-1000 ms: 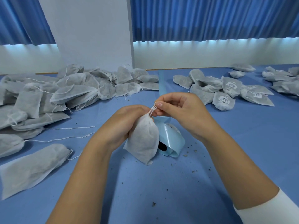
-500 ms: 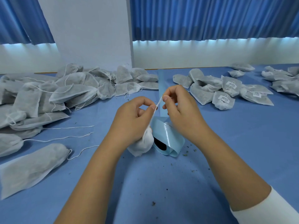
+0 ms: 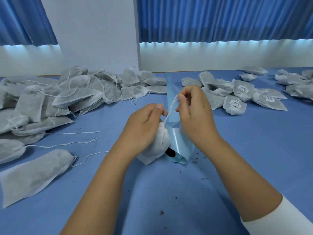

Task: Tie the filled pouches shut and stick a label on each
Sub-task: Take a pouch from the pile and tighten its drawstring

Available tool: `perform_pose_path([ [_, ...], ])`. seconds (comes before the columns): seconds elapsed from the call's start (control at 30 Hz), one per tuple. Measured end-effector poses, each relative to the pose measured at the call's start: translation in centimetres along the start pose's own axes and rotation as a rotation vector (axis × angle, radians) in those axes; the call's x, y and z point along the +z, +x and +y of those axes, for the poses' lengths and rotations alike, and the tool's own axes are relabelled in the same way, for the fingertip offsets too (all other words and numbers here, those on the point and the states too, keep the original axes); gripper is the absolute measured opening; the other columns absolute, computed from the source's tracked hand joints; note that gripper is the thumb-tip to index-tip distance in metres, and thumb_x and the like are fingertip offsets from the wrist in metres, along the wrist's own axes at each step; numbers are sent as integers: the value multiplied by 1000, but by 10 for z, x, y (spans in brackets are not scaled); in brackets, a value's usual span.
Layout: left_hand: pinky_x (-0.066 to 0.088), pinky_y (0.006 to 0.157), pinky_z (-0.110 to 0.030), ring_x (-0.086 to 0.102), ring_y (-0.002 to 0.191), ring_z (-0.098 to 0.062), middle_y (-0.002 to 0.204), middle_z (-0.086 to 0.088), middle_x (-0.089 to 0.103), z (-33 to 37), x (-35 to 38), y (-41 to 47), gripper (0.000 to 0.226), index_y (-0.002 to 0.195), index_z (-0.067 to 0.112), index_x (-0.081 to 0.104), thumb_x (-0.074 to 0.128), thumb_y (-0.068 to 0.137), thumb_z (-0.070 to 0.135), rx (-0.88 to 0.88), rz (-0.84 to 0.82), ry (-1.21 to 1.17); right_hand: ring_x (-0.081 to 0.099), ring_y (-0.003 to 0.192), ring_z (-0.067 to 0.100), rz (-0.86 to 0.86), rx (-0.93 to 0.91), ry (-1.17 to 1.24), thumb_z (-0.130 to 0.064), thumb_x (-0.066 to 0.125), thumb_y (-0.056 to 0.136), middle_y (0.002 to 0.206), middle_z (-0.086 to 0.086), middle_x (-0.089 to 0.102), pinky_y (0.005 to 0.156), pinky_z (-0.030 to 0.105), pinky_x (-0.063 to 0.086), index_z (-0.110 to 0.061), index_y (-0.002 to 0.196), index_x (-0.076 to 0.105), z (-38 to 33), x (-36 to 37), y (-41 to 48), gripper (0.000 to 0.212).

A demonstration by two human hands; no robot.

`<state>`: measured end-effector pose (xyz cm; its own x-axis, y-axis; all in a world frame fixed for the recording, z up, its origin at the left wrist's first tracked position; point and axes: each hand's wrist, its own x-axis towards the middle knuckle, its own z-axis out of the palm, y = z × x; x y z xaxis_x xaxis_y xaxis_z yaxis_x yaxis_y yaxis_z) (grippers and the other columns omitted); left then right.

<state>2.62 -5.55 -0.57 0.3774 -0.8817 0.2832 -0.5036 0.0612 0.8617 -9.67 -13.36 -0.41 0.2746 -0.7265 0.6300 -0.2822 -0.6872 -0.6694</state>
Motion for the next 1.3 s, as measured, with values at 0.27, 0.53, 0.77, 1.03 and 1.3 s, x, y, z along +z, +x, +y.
perform_pose_path([
  [0.27, 36, 72, -28, 50, 69, 0, 79, 16, 60, -14, -27, 14, 24, 83, 17, 67, 56, 80, 39, -214, -201, 4, 60, 73, 6, 59, 92, 179, -13, 44, 102, 95, 2, 55, 71, 31, 53, -31, 85, 42, -3, -9, 5, 24],
  [0.53, 38, 55, -13, 51, 60, -2, 66, 14, 62, -23, -24, 17, 18, 75, 23, 66, 69, 91, 31, -164, 256, -213, 55, 85, 5, -108, -175, 146, -14, 52, 97, 92, -12, 52, 70, 16, 43, -20, 93, 54, -13, -4, -6, 8],
  [0.77, 35, 46, -20, 45, 47, -2, 52, 18, 55, -14, -19, 16, 19, 79, 26, 60, 62, 96, 34, -185, 376, -415, 51, 98, 21, -347, -357, -127, -12, 60, 95, 102, 2, 54, 82, 40, 47, -8, 94, 64, -17, 8, -18, 6],
  [1.03, 52, 74, -32, 64, 76, -18, 83, -5, 68, -3, -19, 10, 20, 96, 10, 67, 77, 82, 21, -241, 106, -649, 50, 101, 25, -344, -289, -155, -10, 62, 93, 103, 3, 55, 88, 28, 40, -5, 96, 67, -12, 6, -13, 8],
  [1.3, 52, 56, -18, 70, 67, -5, 77, 7, 74, -19, -17, 17, 9, 95, 16, 68, 72, 88, 13, -262, 294, -489, 54, 104, -3, -512, 264, 123, -10, 60, 86, 120, -8, 56, 84, 14, 48, -35, 113, 56, 9, -30, 9, 37],
])
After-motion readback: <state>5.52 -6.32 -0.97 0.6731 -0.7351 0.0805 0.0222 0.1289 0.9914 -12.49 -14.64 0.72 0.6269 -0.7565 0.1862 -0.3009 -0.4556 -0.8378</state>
